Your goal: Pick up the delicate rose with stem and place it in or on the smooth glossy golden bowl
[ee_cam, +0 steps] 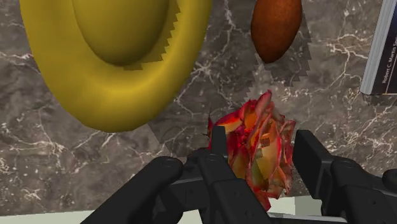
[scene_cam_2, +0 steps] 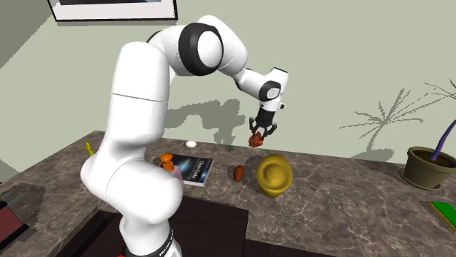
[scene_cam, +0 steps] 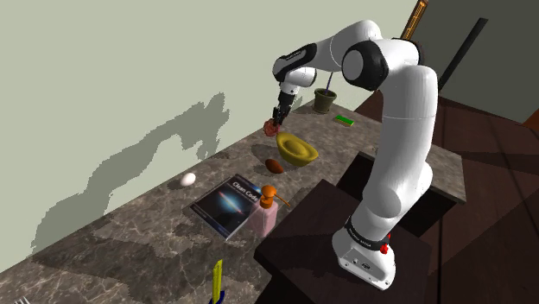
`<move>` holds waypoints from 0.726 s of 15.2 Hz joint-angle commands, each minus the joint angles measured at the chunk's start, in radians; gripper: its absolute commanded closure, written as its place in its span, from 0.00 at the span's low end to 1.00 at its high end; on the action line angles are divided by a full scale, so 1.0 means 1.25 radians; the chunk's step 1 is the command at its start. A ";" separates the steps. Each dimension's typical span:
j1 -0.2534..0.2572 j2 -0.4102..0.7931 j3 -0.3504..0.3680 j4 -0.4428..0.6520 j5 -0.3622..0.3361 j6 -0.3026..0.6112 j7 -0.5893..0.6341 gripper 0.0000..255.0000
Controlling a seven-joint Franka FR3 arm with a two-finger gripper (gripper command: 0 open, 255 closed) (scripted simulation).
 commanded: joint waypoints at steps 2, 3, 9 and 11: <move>-0.027 -0.039 -0.020 -0.051 -0.008 0.004 -0.048 1.00; -0.036 -0.049 -0.027 -0.064 -0.011 0.004 -0.063 1.00; -0.093 -0.096 -0.068 -0.124 -0.028 0.000 -0.157 1.00; -0.115 -0.108 -0.084 -0.137 -0.035 -0.004 -0.192 1.00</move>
